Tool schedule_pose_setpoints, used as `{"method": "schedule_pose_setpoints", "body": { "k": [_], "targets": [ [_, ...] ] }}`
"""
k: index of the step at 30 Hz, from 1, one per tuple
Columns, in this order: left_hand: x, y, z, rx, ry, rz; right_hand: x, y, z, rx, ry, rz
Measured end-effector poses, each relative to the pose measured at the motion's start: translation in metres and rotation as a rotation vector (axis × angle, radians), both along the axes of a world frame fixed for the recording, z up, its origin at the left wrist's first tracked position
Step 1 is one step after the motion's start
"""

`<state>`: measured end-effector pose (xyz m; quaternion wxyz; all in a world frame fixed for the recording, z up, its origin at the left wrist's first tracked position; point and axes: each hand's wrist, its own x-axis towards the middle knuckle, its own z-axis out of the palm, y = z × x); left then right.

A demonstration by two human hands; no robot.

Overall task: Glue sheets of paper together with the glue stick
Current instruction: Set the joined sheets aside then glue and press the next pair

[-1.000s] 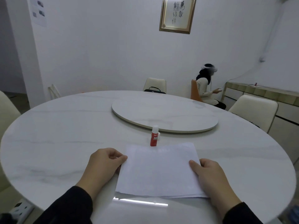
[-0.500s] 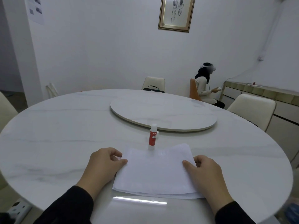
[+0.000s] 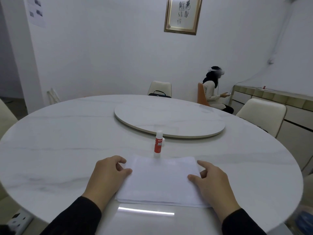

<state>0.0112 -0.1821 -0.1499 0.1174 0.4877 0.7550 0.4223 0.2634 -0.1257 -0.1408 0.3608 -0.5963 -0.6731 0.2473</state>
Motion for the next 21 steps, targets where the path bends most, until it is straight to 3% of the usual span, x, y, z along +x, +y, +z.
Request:
{"method": "schedule_pose_setpoints", "body": {
  "k": [12,21],
  "targets": [
    [-0.0023,0.0027,-0.0044,0.005,0.117,-0.098,0.0022,0.0045,-0.0072,0.000,-0.041,0.039],
    [-0.0048,0.0000,-0.0024,-0.011,0.089,-0.091,0.0047,0.0055,-0.0050,-0.019,-0.032,0.055]
  ]
}}
